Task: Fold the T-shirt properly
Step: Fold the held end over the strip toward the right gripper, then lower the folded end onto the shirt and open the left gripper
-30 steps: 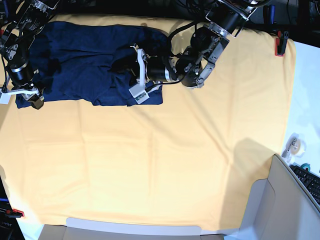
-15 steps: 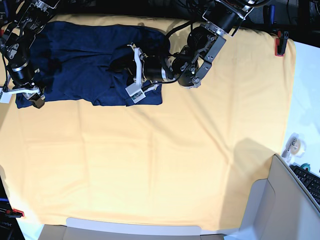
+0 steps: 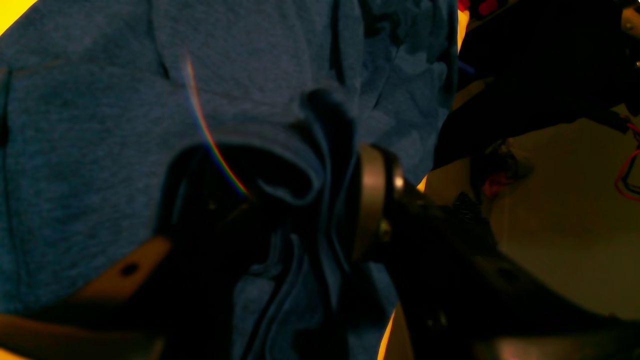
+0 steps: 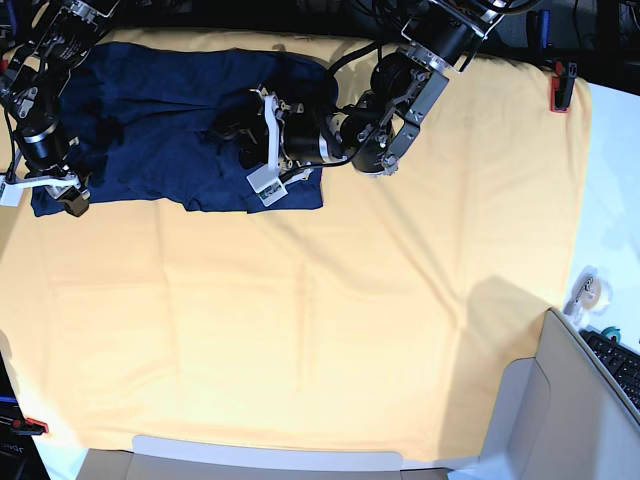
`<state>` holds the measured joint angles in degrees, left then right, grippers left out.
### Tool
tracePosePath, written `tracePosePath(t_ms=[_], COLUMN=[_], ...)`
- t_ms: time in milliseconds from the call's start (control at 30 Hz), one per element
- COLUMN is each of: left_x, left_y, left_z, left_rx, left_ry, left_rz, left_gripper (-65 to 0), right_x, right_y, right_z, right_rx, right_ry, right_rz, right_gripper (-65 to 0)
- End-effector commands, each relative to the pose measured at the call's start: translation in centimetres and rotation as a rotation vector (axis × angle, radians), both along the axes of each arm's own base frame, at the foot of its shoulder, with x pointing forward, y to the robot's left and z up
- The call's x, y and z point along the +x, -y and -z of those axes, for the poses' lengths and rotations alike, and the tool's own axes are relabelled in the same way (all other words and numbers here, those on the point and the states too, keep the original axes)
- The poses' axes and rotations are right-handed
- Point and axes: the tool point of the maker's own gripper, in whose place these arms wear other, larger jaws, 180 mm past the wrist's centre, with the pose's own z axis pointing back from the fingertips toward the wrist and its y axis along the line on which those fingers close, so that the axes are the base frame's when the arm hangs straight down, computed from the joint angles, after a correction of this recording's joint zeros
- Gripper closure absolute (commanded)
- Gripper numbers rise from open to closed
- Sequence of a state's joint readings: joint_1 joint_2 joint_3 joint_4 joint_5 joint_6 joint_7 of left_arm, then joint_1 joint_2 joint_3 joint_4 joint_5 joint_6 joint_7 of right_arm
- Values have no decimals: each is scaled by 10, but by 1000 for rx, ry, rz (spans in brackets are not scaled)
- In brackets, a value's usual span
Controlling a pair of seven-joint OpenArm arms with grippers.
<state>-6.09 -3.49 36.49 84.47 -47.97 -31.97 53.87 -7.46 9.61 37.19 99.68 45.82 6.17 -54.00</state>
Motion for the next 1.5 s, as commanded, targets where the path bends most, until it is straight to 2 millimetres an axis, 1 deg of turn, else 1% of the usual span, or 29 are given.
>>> tracePosePath(t_ms=[0, 100, 233, 333, 400, 567, 600, 667, 700, 733, 767, 867, 933, 967, 1100, 1167, 1267, 1333, 1400, 1467], left_x=[7, 6, 9, 11, 7, -3, -2, 2, 7, 14, 20, 40, 45, 46, 48, 42, 43, 39, 37, 34], left_y=[7, 7, 6, 6, 2, 3, 2, -2, -9, -19, -29, -60, -76, -83, -100, -105, -106, -102, -96, -91], left_z=[-17, -17, -23, -42, -52, -87, -91, -94, -91, -86, -83, -70, -60, -55, -44, -29, -15, 0, 8, 9], left_rx=[-57, -53, -59, -85, -72, -87, -92, -90, -73, -48, -28, 41, 89, 111, 160, 180, 205, 237, 250, 250], left_ry=[31, 29, 49, 106, 149, 262, 277, 286, 288, 287, 288, 253, 233, 231, 223, 178, 174, 165, 163, 165], left_rz=[-3, 1, 2, 10, 39, 94, 90, 74, 57, 36, 14, -85, -122, -124, -130, -136, -155, -151, -141, -132], left_gripper=[-239, -272, -275, -275, -275, -275, -275, -273, -267, -239, -194, -7, 0, -9, 0, 0, 0, 0, 0, 0], right_x=[6, 6, 6, 6, 6, 6, 6, 6, 6, 6, 6, 2, 2, 2, 2, 3, 3, 3, 3, 2], right_y=[5, 5, 5, 5, 5, 5, 5, 5, 5, 5, 4, 4, 4, 4, 4, 3, 3, 3, 4, 4], right_z=[-16, -15, -15, -15, -15, -15, -15, -15, -15, -14, -14, -11, -11, -10, -10, -10, -10, -10, -10, -10], right_rx=[-29, -28, -27, -27, -27, -27, -27, -27, -27, -27, -25, -25, -25, -24, -24, -23, -23, -23, -24, -24], right_ry=[51, 48, 47, 47, 47, 47, 47, 47, 47, 46, 46, 35, 35, 34, 34, 33, 33, 33, 33, 32], right_rz=[-4, -3, -2, -2, -2, -2, -2, -2, -2, -2, -2, -2, -2, -2, -2, -6, -6, -6, -5, -3], right_gripper=[-240, -240, -240, -240, -240, -240, -240, -240, -240, -240, -240, -240, -240, -240, -240, -240, -240, -240, -240, -240])
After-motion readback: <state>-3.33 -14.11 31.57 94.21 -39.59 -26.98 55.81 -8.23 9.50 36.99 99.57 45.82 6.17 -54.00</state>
